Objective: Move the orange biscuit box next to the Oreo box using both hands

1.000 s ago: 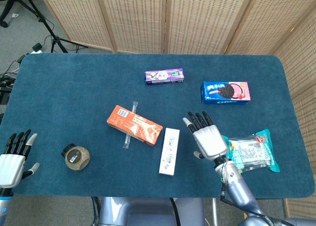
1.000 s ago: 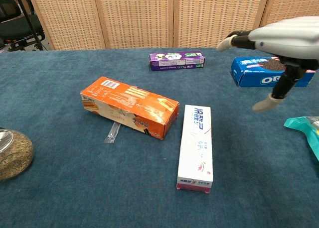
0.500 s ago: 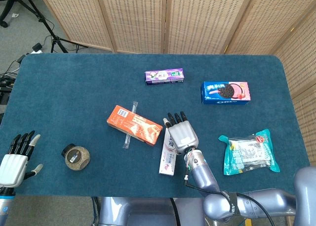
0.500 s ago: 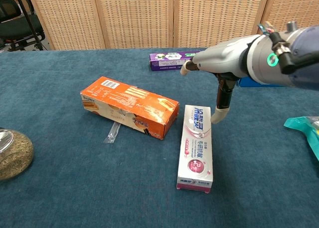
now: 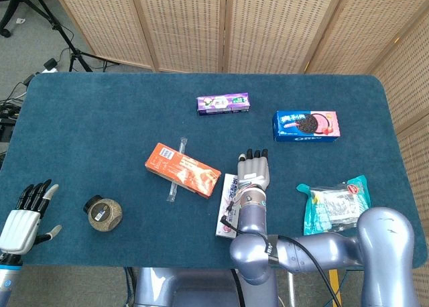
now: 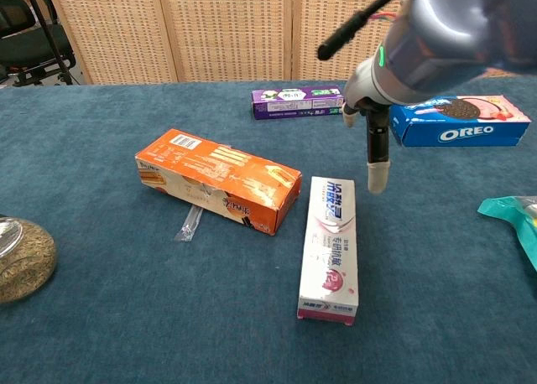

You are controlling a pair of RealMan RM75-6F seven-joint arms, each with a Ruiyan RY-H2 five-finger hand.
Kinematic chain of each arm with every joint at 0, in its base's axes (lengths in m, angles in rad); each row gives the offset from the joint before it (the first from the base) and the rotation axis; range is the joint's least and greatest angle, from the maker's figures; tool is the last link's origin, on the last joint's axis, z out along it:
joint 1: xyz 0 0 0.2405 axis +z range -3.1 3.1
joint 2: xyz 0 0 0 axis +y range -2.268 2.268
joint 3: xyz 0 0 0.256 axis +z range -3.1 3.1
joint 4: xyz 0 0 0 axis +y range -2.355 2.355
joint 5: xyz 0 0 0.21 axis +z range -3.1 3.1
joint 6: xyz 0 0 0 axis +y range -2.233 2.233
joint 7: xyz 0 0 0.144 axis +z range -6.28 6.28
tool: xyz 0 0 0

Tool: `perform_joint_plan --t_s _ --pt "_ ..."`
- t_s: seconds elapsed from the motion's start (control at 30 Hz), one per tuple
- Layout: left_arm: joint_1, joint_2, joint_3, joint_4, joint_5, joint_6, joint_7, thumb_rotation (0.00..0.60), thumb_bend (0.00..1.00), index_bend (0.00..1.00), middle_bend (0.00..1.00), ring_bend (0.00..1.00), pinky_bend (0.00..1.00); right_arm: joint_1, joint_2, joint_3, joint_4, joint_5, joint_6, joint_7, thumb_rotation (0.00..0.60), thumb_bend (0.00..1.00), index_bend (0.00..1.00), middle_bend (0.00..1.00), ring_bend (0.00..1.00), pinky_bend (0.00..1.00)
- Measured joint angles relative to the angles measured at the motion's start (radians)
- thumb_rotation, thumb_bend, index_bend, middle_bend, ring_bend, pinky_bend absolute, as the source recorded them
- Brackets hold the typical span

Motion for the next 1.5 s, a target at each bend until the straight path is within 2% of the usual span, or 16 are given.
perform_joint_plan --t_s 0.13,0.4,0.6,0.8,0.93,1.17,1.5 --pt "-0.001 -0.002 0.003 0.003 0.000 -0.006 -0.004 0.600 0.18 0.04 0.00 0.00 0.00 0.037 -0.033 0.042 0.045 0.051 0.033 -0.020 0.600 0.05 0.06 0.00 0.00 0.00" --pt "-0.004 -0.006 0.007 0.011 -0.001 -0.009 -0.018 0.600 0.18 0.04 0.00 0.00 0.00 0.049 -0.061 0.043 0.044 0.027 0.044 0.019 0.600 0.05 0.06 0.00 0.00 0.00" --pt "-0.003 -0.011 0.008 0.022 -0.001 -0.005 -0.041 0.600 0.18 0.04 0.00 0.00 0.00 0.066 -0.126 0.045 0.052 -0.028 0.034 0.106 0.600 0.05 0.06 0.00 0.00 0.00" --pt "-0.002 -0.013 0.021 0.027 0.004 -0.010 -0.057 0.600 0.18 0.04 0.00 0.00 0.00 0.118 -0.214 0.056 0.141 -0.059 0.023 0.134 0.600 0.05 0.06 0.00 0.00 0.00" --pt "-0.003 -0.012 0.024 0.026 0.003 -0.017 -0.064 0.600 0.18 0.04 0.00 0.00 0.00 0.146 -0.254 0.087 0.215 -0.051 0.004 0.136 0.600 0.05 0.06 0.00 0.00 0.00" --pt "-0.007 -0.015 0.024 0.037 -0.008 -0.037 -0.087 0.600 0.19 0.04 0.00 0.00 0.00 0.175 -0.309 0.115 0.332 -0.052 -0.061 0.135 0.600 0.05 0.06 0.00 0.00 0.00" --pt "-0.008 -0.015 0.029 0.037 -0.006 -0.042 -0.101 0.600 0.19 0.03 0.00 0.00 0.00 0.216 -0.366 0.142 0.428 -0.074 -0.115 0.129 0.600 0.05 0.06 0.00 0.00 0.00"
